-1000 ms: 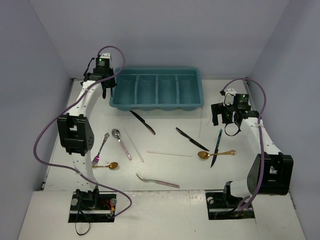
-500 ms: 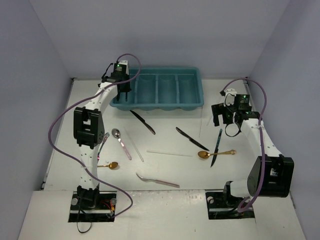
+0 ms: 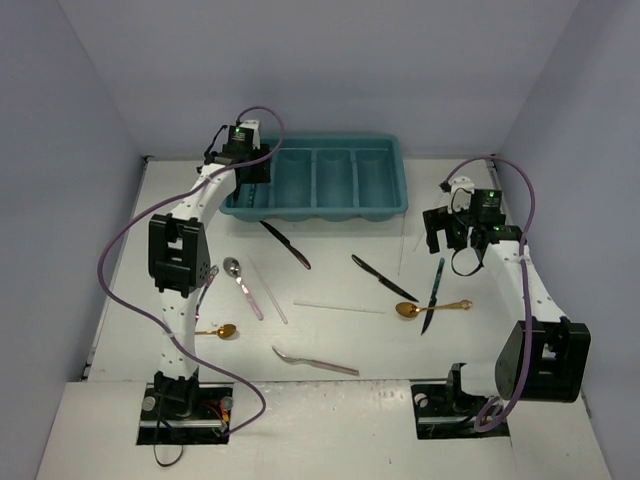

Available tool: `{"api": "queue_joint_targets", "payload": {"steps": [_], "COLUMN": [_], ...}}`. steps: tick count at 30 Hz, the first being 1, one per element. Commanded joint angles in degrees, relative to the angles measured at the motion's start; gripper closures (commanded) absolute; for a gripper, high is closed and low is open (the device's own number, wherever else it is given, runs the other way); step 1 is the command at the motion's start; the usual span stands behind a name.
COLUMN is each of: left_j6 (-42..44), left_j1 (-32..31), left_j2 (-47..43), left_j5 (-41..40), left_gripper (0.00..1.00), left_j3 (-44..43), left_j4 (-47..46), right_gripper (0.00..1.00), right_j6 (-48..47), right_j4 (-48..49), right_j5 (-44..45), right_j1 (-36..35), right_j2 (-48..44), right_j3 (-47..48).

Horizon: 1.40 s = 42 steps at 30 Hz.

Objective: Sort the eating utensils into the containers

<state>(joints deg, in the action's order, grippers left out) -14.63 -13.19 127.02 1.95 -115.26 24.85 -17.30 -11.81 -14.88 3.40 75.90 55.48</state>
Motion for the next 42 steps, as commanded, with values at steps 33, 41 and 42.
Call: {"api": "queue_joint_targets", "payload": {"steps": [33,41,42], "left_j6": [-9.89,-9.14,-9.05], "left_j1": [18.37,18.28,18.33], "left_j2": [-47.21,-47.54,-47.61], "left_j5": [1.99,0.54,0.42], "left_gripper": [0.12,0.12,0.12], "left_j3": [13.74,14.48,14.68], "left_j4": [2.48,1.57,1.43], "right_gripper": [0.31,0.34,0.34], "right_j6": [5.35,5.42,5.57], "right_j4": [-8.34,-10.64,-10.91], "right_j5": [4.58,4.32,4.56], "right_j1": [-71.8,-76.36,-76.57], "right_j2": [12.54,19.76,20.62], "right_j3": [3.94,6.07,6.4]}}
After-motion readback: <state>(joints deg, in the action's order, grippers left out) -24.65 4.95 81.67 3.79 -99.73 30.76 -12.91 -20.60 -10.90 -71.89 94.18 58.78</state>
